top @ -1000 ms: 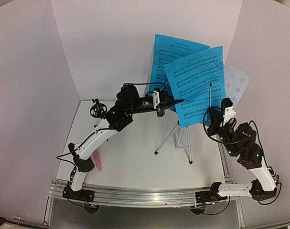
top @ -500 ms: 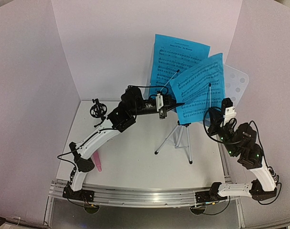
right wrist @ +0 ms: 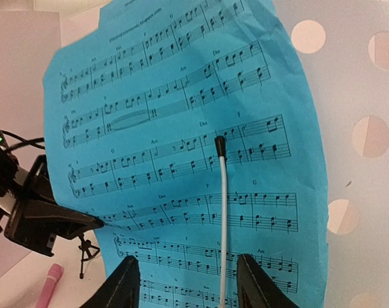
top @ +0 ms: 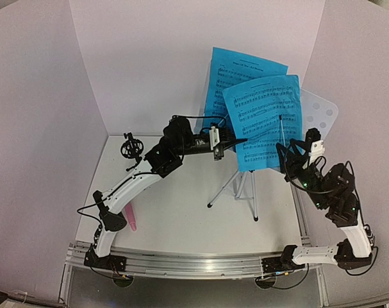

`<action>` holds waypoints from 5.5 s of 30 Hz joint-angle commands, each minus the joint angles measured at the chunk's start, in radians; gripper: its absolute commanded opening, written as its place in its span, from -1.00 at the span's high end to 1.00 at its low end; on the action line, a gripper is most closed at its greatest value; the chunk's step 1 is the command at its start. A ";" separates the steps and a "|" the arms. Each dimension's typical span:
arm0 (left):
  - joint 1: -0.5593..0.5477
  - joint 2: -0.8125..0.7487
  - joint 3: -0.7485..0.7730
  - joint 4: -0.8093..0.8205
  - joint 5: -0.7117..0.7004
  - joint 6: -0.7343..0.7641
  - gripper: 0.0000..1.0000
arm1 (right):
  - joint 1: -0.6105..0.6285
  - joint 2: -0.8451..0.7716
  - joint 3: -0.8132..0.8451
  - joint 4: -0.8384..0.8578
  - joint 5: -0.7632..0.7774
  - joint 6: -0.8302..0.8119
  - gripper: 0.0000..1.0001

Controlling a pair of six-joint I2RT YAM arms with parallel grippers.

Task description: Set up the instrument practice props

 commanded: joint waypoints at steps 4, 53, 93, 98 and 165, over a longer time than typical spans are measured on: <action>0.011 -0.044 -0.001 0.034 0.002 -0.014 1.00 | 0.003 0.099 0.310 -0.131 -0.069 -0.028 -0.31; 0.015 -0.070 -0.063 0.102 0.045 -0.053 1.00 | 0.002 0.222 0.366 -0.085 0.219 -0.351 -0.59; 0.015 -0.090 -0.098 0.129 0.062 -0.034 1.00 | 0.001 0.034 0.067 -0.067 0.267 -0.127 0.08; 0.015 -0.094 -0.102 0.132 0.060 -0.035 1.00 | 0.001 0.034 0.069 -0.067 0.283 -0.134 0.21; 0.023 -0.111 -0.200 0.405 -0.115 -0.035 0.46 | 0.001 -0.271 -0.284 -0.224 0.332 0.350 1.00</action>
